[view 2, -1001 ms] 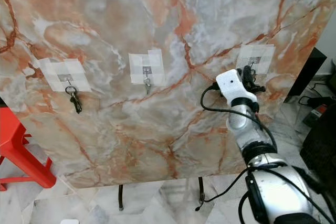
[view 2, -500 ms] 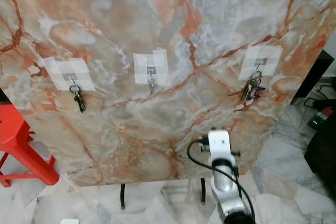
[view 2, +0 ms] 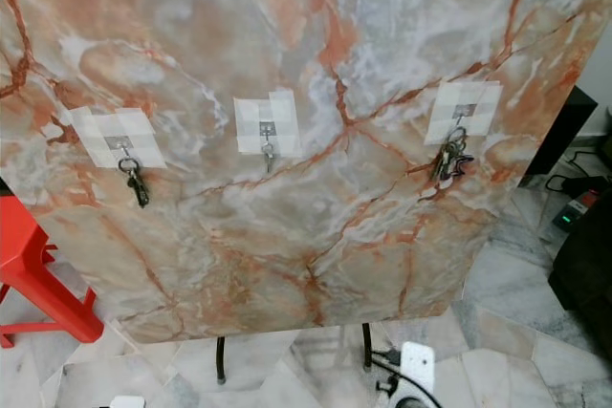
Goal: Hang keys on a hook
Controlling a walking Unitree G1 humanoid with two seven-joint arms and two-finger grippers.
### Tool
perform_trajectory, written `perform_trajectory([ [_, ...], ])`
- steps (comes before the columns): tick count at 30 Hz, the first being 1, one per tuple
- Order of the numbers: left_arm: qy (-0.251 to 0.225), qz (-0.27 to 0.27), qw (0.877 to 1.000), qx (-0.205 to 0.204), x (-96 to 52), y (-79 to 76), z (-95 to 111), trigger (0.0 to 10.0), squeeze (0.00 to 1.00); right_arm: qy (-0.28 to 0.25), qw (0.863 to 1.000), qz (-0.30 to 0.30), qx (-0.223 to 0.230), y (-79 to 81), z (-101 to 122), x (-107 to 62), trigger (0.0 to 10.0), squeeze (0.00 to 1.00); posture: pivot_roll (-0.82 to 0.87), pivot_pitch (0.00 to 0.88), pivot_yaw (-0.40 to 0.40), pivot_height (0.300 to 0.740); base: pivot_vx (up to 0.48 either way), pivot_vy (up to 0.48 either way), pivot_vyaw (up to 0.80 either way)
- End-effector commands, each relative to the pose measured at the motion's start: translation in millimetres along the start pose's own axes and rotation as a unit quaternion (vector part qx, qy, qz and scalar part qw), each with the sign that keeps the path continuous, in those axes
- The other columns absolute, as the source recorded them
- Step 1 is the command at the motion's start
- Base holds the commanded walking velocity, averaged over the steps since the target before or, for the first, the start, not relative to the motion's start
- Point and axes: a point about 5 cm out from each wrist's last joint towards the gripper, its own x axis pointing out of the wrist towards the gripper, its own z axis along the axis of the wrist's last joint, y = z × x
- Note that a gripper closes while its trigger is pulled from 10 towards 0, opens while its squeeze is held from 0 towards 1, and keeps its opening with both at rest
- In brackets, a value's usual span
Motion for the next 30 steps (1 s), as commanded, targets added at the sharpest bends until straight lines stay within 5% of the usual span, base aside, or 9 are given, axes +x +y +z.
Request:
perform_trajectory([
  [1,0.009,-0.003,1.0,0.014,-1.1,2.5,-4.7,10.0,0.0,0.015,0.998,-0.019,0.057,-5.3,-8.0,-0.9,10.0,0.0,-0.01,0.0,-0.011,0.74,0.0,0.0,0.0],
  [3,0.008,-0.005,1.0,0.016,-1.1,2.4,-4.5,10.0,0.0,0.016,0.997,-0.02,0.072,-5.4,-8.6,-0.9,10.0,0.0,-0.02,0.0,-0.01,0.74,0.0,0.0,0.0],
  [8,0.016,-0.012,1.0,0.014,-1.0,1.4,-5.4,10.0,0.0,0.024,0.999,0.035,-0.015,4.0,-6.3,-0.5,10.0,0.0,-0.03,0.0,-0.014,0.74,0.0,0.0,0.0],
  [16,0.013,-0.012,1.0,0.002,-0.5,-3.3,-4.4,10.0,0.0,0.008,0.998,0.03,-0.045,-1.0,6.1,1.2,10.0,0.0,0.0,0.0,-0.038,0.74,0.0,0.165,0.0],
  [21,0.014,-0.013,1.0,0.001,-0.3,-5.1,-4.1,10.0,0.0,0.008,1.0,0.013,0.003,-7.9,9.8,1.8,10.0,0.0,0.01,0.0,-0.046,0.74,0.0,0.383,0.64],
  [30,0.017,-0.014,1.0,0.006,-0.7,-5.2,-5.8,10.0,0.0,0.02,1.0,0.016,0.009,-12.3,3.0,1.1,10.0,0.0,0.01,0.0,-0.035,0.74,0.0,0.384,0.0],
])
